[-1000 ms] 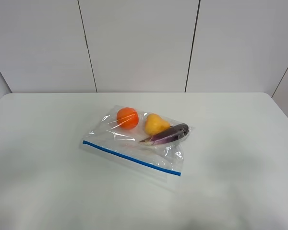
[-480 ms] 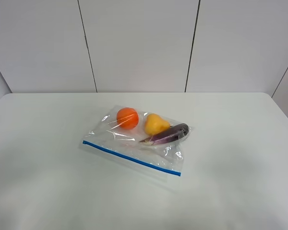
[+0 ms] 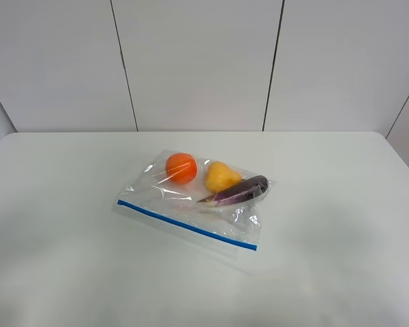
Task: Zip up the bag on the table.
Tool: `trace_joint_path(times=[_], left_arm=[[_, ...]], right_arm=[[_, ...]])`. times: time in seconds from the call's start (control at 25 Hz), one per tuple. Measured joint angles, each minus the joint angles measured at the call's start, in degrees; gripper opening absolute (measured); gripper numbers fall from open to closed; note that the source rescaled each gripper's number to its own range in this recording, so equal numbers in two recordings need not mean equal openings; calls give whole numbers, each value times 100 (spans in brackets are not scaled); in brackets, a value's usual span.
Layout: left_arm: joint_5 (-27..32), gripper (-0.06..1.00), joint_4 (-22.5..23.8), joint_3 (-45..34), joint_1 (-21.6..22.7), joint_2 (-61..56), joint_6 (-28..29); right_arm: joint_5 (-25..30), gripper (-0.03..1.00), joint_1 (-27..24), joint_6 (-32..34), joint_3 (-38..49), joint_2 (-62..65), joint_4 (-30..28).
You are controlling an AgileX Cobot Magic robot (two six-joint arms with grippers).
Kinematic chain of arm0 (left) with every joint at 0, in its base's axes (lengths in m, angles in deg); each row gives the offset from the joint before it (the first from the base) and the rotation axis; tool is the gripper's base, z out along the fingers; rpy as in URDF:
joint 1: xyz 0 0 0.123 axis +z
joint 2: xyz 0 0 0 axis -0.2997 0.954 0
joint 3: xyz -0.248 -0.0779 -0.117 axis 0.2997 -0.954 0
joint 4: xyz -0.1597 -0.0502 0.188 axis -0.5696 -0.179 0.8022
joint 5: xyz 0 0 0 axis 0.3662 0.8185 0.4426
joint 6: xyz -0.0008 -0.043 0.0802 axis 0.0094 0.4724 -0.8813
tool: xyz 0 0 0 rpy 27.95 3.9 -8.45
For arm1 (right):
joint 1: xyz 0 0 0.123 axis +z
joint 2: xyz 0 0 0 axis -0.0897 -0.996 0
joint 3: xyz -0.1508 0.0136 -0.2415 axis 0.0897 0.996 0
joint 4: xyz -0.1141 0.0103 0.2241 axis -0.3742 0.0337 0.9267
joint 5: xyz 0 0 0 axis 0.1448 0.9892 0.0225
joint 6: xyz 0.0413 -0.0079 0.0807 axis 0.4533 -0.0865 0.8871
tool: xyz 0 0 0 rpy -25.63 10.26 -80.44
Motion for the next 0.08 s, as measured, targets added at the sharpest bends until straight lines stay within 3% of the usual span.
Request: trace_joint_path(times=[0.08], left_arm=[[0,100,0,0,0,0,0]], right_arm=[[0,100,0,0,0,0,0]])
